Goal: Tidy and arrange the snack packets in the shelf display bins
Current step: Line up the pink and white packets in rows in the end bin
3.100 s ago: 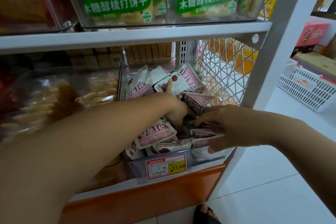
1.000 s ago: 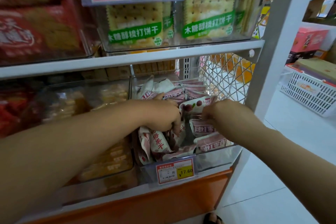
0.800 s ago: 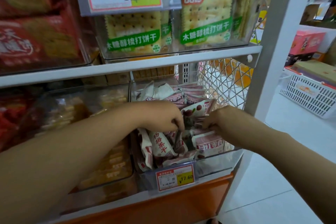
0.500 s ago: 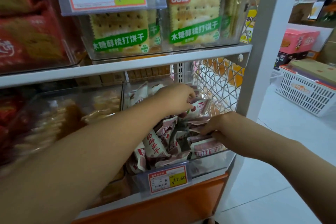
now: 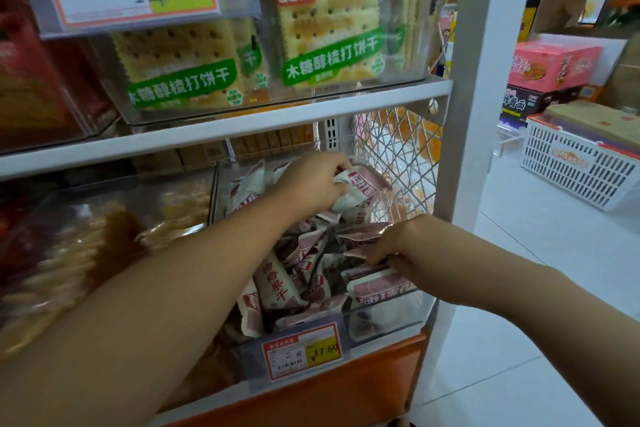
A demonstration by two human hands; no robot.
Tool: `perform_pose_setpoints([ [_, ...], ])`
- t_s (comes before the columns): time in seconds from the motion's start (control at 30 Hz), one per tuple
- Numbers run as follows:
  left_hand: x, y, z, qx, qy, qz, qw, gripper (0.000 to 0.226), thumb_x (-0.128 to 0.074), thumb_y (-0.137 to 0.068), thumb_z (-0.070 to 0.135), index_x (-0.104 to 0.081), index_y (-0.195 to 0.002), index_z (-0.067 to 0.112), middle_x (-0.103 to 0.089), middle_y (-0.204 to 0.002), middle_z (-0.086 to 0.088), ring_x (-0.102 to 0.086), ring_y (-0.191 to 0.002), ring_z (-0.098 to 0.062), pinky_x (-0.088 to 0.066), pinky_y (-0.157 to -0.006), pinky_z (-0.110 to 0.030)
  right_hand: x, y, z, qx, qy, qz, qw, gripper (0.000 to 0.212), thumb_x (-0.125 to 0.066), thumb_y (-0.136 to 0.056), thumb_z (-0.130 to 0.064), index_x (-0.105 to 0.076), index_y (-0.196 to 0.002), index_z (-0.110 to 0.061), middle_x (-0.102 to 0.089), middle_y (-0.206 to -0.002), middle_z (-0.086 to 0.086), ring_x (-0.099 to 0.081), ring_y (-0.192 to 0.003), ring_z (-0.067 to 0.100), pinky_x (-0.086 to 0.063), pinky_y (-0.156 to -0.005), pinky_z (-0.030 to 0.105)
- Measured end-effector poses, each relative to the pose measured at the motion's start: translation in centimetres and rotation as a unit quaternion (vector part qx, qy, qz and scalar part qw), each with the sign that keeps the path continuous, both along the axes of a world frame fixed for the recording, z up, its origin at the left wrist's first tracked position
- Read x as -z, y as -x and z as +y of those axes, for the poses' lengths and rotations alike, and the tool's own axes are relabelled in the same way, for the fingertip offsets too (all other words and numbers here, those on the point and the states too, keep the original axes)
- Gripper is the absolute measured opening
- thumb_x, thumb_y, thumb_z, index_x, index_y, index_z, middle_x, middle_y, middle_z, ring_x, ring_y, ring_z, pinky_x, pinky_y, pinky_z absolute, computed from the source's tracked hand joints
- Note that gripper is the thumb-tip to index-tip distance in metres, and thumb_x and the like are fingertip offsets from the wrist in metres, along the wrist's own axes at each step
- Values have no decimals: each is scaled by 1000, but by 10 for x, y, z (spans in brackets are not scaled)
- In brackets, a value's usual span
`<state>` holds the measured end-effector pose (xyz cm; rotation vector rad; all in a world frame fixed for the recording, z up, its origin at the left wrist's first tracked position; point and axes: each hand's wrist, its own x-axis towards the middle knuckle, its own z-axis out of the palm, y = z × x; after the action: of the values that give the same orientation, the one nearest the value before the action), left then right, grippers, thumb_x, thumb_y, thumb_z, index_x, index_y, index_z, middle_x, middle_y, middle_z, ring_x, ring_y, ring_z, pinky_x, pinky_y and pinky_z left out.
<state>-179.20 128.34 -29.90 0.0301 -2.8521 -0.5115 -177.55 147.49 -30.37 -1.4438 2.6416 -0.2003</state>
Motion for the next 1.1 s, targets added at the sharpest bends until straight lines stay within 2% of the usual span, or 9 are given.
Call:
perform_pose_setpoints([
  [0.1, 4, -8, 1, -6, -40, 48, 998, 16, -64, -88, 19, -55, -101, 17, -53, -80, 9, -45, -67, -5, -30, -55, -22, -2, -1, -1, 0, -3, -2, 1000, 42, -42, -93, -6, -64, -118, -31, -65, -115, -8, -60, -100, 13, -49, -90, 29],
  [0.2, 17, -8, 5, -3, -69, 15, 998, 18, -64, -88, 16, -47, -91, 19, -44, -75, 16, -44, -67, -2, -28, -53, -15, -2, -2, -1, 4, 1, 2, 1000, 40, -43, -93, -7, -64, -117, -31, -65, -113, -9, -60, -98, 12, -49, -89, 28],
  [0.3, 31, -3, 7, 14, -37, -64, 997, 20, -67, -85, 23, -50, -95, 19, -54, -90, 8, -53, -87, -15, -41, -66, -26, -2, -2, -1, 9, 9, -2, 1000, 39, -45, -92, -7, -66, -114, -30, -66, -112, -9, -61, -97, 13, -49, -88, 29],
  [0.47, 11, 0, -8, 44, -92, -178, 979, 58, -65, -88, 24, -40, -139, 14, -49, -138, -4, -52, -120, -18, -41, -101, -33, -2, -2, 1, 2, 8, 0, 1000, 37, -44, -93, -10, -65, -115, -30, -66, -113, -9, -60, -98, 12, -48, -89, 27],
  [0.57, -6, -5, -10, 66, -97, -162, 980, 50, -66, -86, 32, -50, -133, 20, -57, -126, 3, -55, -111, -11, -41, -95, -27, -4, -3, 1, -8, 9, -4, 1000, 33, -45, -93, -14, -65, -116, -28, -66, -112, -9, -59, -97, 11, -46, -88, 24],
  [0.73, 13, 0, 1, 81, 83, -118, 986, 23, -56, -92, 16, -70, -110, 15, -68, -115, 0, -61, -96, -13, -46, -87, -28, -5, -3, 3, -19, 4, -7, 1000, 25, -56, -89, -24, -67, -112, -28, -66, -106, -8, -59, -93, 11, -48, -84, 26],
  [0.9, 17, 4, -1, 121, 30, -207, 970, 38, -52, -94, 40, -63, -118, 13, -62, -123, -2, -58, -105, -21, -45, -94, -40, 0, -4, 4, -15, 16, 6, 1000, 28, -56, -89, -19, -66, -113, -30, -65, -108, -9, -59, -95, 12, -48, -83, 25],
  [0.97, 20, 5, -5, 140, 40, -224, 964, 39, -55, -93, 35, -57, -124, 11, -59, -123, -2, -56, -107, -22, -44, -93, -37, 0, -4, 4, -15, 20, 10, 1000, 29, -55, -89, -17, -66, -112, -30, -66, -108, -9, -59, -95, 11, -48, -84, 26],
  [1.1, 31, 9, -8, 93, -20, -85, 992, 31, -57, -93, 17, -55, -123, 18, -60, -118, 4, -57, -106, -14, -44, -84, -25, 1, -4, 4, -20, 24, 2, 999, 31, -57, -88, -17, -66, -114, -32, -65, -110, -11, -60, -97, 10, -49, -87, 26],
])
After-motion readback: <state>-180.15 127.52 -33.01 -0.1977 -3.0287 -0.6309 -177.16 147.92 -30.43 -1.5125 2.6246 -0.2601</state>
